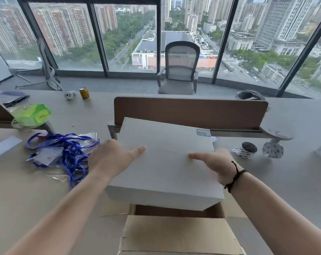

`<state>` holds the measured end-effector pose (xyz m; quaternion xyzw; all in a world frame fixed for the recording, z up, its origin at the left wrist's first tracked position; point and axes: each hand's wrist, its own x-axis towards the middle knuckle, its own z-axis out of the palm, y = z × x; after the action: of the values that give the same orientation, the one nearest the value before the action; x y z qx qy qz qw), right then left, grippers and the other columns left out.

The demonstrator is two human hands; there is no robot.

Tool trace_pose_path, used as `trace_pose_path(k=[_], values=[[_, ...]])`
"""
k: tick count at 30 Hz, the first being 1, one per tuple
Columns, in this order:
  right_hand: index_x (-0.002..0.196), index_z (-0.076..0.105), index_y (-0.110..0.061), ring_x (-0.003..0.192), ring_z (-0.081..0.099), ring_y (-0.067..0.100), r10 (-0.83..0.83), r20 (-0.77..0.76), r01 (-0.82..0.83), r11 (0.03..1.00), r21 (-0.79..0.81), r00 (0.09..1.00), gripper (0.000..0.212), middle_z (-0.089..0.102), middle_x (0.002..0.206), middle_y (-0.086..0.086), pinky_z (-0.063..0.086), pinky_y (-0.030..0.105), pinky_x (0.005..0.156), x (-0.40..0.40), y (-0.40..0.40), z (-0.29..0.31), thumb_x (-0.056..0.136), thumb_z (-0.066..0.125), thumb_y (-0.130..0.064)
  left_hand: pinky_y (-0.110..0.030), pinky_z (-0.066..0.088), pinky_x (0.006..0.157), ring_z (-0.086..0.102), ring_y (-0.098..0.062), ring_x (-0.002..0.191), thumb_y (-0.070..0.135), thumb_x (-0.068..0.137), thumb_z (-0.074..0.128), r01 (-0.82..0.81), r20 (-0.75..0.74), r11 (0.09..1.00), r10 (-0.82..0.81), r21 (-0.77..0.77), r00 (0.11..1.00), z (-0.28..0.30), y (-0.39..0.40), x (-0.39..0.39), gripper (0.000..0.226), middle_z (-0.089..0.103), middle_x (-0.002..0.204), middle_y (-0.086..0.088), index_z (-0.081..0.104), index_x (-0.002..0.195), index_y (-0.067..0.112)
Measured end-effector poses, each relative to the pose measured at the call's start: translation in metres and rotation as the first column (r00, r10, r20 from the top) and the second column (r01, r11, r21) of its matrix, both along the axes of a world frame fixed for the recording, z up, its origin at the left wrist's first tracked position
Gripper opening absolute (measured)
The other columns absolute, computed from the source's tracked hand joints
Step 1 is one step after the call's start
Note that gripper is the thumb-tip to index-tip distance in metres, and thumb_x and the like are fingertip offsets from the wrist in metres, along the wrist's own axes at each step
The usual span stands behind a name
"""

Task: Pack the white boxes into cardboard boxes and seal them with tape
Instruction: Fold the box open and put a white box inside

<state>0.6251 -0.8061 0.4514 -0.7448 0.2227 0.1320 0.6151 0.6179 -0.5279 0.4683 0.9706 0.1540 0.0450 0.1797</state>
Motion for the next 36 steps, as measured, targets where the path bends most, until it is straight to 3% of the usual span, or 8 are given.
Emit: trace_pose_path(k=[5,13,19,26,31,32,33,36], values=[[0.088,0.078,-0.007,0.091,0.074,0.031,-0.021,-0.056,0.019,0.999,-0.025,0.998,0.032,0.08,0.088,0.005,0.058,0.052,0.092,-0.003,-0.049,-0.032,0.063,0.095,-0.018,-0.033,0.048,0.072,0.066,-0.031,0.094,0.091,0.061,0.059,-0.038,-0.118,0.998,0.031,-0.057,0.993,-0.038,-0.041,0.004,0.083,0.071,0.095,-0.009,0.067,0.085,0.012],[0.089,0.075,-0.007,0.09,0.072,0.027,0.0,-0.141,-0.008,0.998,-0.058,0.99,0.025,0.078,0.088,0.003,0.057,0.039,0.085,0.001,-0.057,-0.085,0.07,0.09,-0.013,-0.035,0.057,0.081,0.069,-0.025,0.088,0.089,0.044,0.06,-0.164,-0.315,0.939,0.064,-0.302,0.947,-0.098,-0.052,0.008,0.087,0.075,0.09,0.002,0.074,0.089,0.016],[0.084,0.064,-0.01,0.076,0.065,0.022,-0.015,-0.155,-0.019,0.977,-0.213,0.988,0.023,0.06,0.078,0.002,0.047,0.033,0.064,0.003,-0.051,-0.115,0.078,0.079,-0.026,-0.031,0.048,0.069,0.066,-0.022,0.086,0.06,0.073,0.076,-0.17,-0.387,0.926,0.029,-0.337,0.922,-0.135,-0.055,0.01,0.049,0.071,0.089,0.003,0.07,0.092,0.015],[0.094,0.07,0.001,0.068,0.057,0.018,0.026,-0.117,-0.049,0.979,-0.199,0.993,0.023,0.069,0.076,0.002,0.045,0.029,0.062,-0.008,-0.043,-0.131,0.084,0.067,-0.02,-0.032,0.046,0.068,0.058,-0.025,0.087,0.058,0.064,0.054,-0.056,-0.401,0.941,-0.088,-0.334,0.912,-0.151,-0.074,0.001,0.041,0.062,0.076,0.005,0.056,0.076,0.019],[0.067,0.048,-0.009,0.062,0.045,0.021,-0.022,-0.022,0.019,0.989,-0.147,1.0,0.032,0.05,0.063,-0.005,0.025,0.031,0.066,-0.014,-0.064,-0.132,0.088,0.067,-0.022,-0.035,0.043,0.087,0.045,-0.027,0.121,0.052,0.071,0.068,-0.053,-0.481,0.964,-0.081,-0.26,0.873,-0.153,-0.079,-0.009,0.051,0.045,0.12,-0.005,0.048,0.113,0.029],[0.075,0.059,-0.008,0.079,0.031,0.012,-0.056,0.035,0.061,0.983,-0.174,0.998,0.022,0.062,0.073,0.001,0.045,0.03,0.076,-0.015,-0.071,-0.135,0.087,0.068,-0.025,-0.035,0.042,0.088,0.044,-0.028,0.124,0.051,0.074,0.07,-0.024,-0.489,0.976,-0.087,-0.216,0.868,-0.152,-0.08,-0.01,0.056,0.042,0.124,-0.006,0.046,0.12,0.029],[0.095,0.072,-0.01,0.123,0.053,0.039,-0.082,0.069,0.095,0.974,-0.205,0.994,0.018,0.073,0.098,0.006,0.049,0.045,0.103,-0.014,-0.078,-0.135,0.088,0.068,-0.026,-0.036,0.042,0.089,0.043,-0.029,0.126,0.051,0.076,0.071,-0.002,-0.494,0.984,-0.087,-0.176,0.865,-0.151,-0.08,-0.01,0.059,0.042,0.128,-0.007,0.045,0.125,0.029],[0.144,0.053,-0.013,0.135,0.051,0.023,-0.201,0.062,0.21,0.932,-0.295,0.978,0.054,0.057,0.145,0.002,0.042,0.043,0.112,-0.01,-0.106,-0.132,0.095,0.064,-0.03,-0.04,0.042,0.101,0.03,-0.032,0.139,0.053,0.081,0.069,0.075,-0.505,0.995,-0.098,-0.066,0.857,-0.146,-0.086,-0.008,0.063,0.033,0.146,-0.012,0.045,0.132,0.026]])
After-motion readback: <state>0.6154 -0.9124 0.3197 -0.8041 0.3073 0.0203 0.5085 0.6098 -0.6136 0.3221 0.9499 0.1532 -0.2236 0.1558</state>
